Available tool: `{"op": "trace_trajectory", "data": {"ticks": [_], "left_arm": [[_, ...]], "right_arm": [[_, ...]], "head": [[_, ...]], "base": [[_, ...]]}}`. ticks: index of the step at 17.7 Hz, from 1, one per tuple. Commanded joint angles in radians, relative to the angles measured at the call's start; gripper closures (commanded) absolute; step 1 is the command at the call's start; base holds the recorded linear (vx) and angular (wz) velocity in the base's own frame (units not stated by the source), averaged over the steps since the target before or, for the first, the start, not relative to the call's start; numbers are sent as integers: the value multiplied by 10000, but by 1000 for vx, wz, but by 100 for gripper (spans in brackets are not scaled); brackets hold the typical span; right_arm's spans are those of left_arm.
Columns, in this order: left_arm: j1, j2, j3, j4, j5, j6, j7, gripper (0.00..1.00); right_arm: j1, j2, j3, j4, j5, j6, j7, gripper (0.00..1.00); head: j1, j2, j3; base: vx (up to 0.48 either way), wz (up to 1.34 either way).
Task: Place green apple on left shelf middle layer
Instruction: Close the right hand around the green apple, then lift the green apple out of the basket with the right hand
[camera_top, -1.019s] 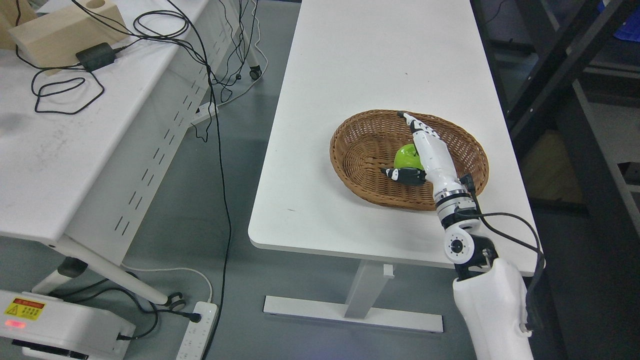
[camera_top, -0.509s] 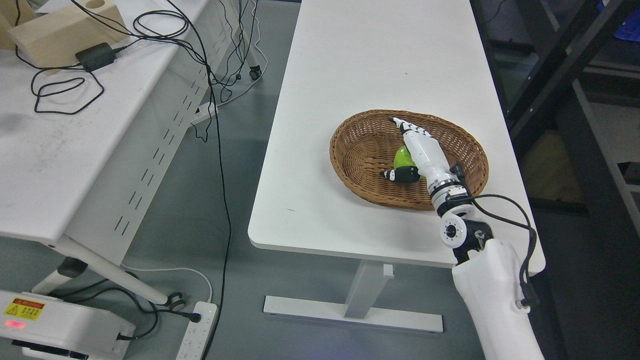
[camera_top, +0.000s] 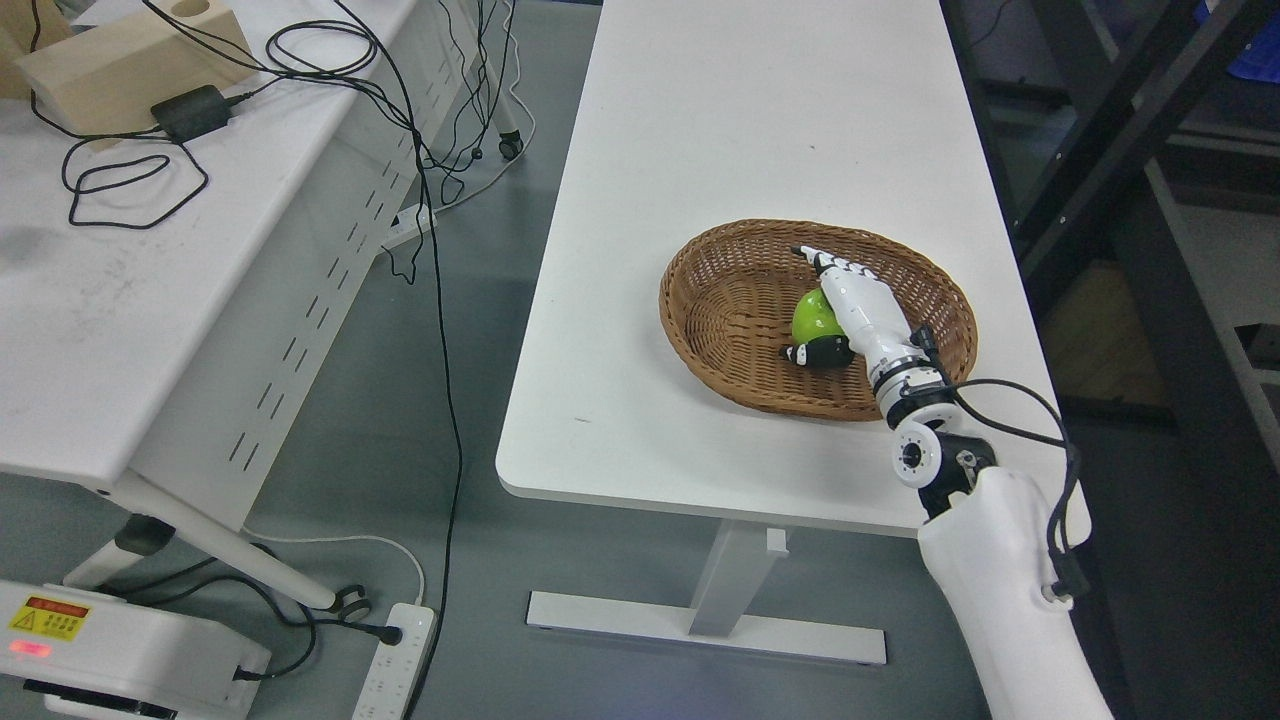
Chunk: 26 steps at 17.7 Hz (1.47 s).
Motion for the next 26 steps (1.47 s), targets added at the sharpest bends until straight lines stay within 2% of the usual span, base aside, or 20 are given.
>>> {"op": "trace_trajectory", "data": {"ticks": [1, 4, 5, 7, 10, 12, 16, 23, 26], "left_arm": [[-215, 175, 0, 0, 12, -8, -8, 0], [-215, 175, 0, 0, 12, -8, -8, 0], [-215, 175, 0, 0, -3, -8, -8, 0], [-215, 175, 0, 0, -4, -8, -8, 0], [-215, 175, 0, 0, -4, -8, -8, 0], [-215, 175, 0, 0, 12, -8, -8, 0], [-215, 175, 0, 0, 12, -8, -8, 0], [-215, 175, 0, 0, -3, -8, -8, 0], [-215, 175, 0, 0, 12, -8, -8, 0]], "right_arm": [[-4, -344, 85, 399, -29, -47, -88, 59], [-20, -344, 39, 384, -90, -47, -88, 78], [-50, -329, 39, 384, -90, -47, -88, 81], [-50, -344, -37, 384, -106, -62, -88, 100], [-4, -314, -542, 277, -822, -47, 35, 100], [-4, -283, -1184, -151, -3053, 29, 705, 100], [11, -283, -2597, -459, -5836, 473, 1951, 100], [593, -206, -4271, -1809, -8050, -16, 1540, 100], [1174, -145, -4135, -2436, -8067, -351, 316, 100]], "head": [[0, 0, 0], [0, 0, 0], [0, 0, 0], [0, 0, 0], [0, 0, 0], [0, 0, 0], [0, 0, 0], [0, 0, 0], [0, 0, 0]], "base": [[0, 0], [0, 0], [0, 0], [0, 0], [0, 0], [0, 0], [0, 0], [1, 2], [0, 0]]}}
